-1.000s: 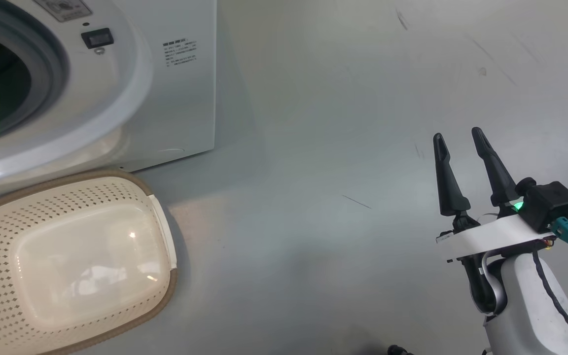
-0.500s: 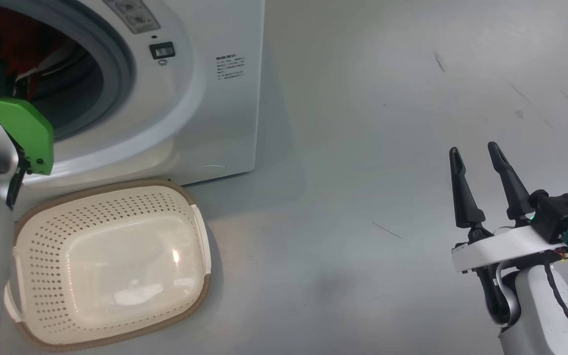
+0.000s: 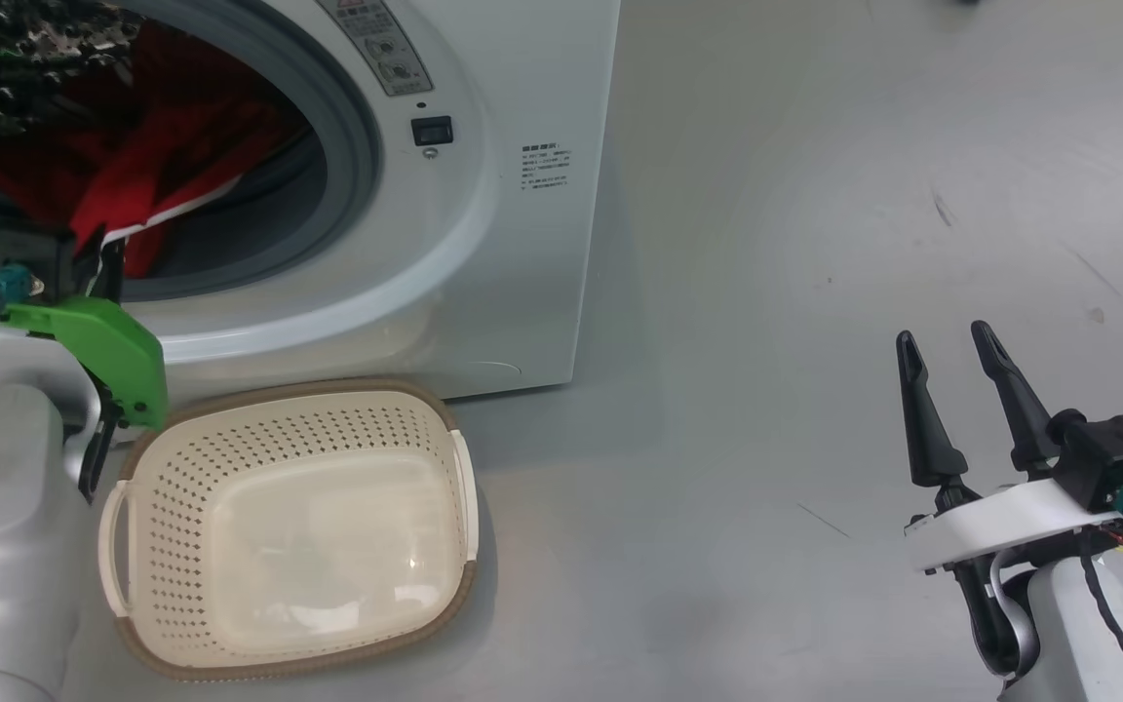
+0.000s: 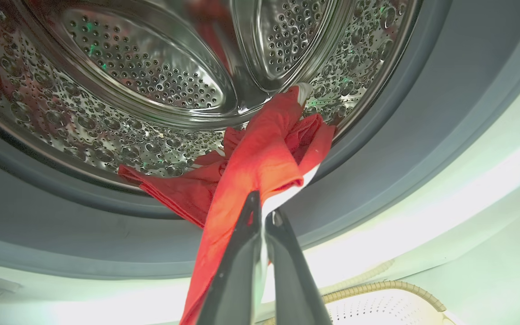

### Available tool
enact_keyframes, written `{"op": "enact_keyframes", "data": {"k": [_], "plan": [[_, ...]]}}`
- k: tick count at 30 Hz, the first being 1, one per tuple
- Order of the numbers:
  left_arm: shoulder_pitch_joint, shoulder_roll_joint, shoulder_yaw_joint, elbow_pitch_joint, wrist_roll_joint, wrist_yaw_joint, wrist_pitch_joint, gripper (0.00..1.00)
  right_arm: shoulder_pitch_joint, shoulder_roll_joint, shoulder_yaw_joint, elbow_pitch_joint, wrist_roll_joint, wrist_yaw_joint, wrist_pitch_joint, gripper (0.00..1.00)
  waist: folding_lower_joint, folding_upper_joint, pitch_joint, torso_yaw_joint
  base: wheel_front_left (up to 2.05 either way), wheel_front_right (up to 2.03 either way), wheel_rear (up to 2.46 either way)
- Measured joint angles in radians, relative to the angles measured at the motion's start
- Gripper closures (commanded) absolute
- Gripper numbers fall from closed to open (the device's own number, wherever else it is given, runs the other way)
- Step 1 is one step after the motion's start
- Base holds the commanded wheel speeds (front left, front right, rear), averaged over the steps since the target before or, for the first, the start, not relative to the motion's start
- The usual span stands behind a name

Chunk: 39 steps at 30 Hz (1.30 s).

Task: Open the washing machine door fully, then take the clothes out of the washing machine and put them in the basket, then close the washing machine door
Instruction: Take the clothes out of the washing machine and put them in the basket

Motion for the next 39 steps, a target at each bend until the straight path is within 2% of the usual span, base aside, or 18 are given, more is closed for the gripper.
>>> {"op": "enact_keyframes", "data": {"k": [9,25,34,39], "plan": [[0.095,-0.034,-0.006,-0.009,-0.025,0.0,-0.075,1.0,0.046,-0.008,-0.014,0.009,0.0,0.0,0.0,0.0,0.0,0.0,-0.066,0.048,0.0,0.0,0.0],[0.272,-0.046,-0.018,-0.115,-0.044,0.0,-0.093,1.0,0.106,-0.009,-0.002,0.014,0.0,0.0,0.0,0.0,0.0,0.0,-0.156,0.089,0.0,0.0,0.0],[0.36,-0.048,0.006,-0.287,-0.042,0.002,-0.093,1.0,0.13,-0.009,-0.009,0.014,0.0,0.0,0.0,0.0,0.0,0.0,-0.185,0.099,0.0,0.0,0.0],[0.396,-0.047,0.049,-0.42,-0.042,0.028,-0.093,1.0,0.141,-0.016,-0.009,0.012,0.0,0.0,0.0,0.0,0.0,0.0,-0.201,0.109,0.0,0.0,0.0]]}}
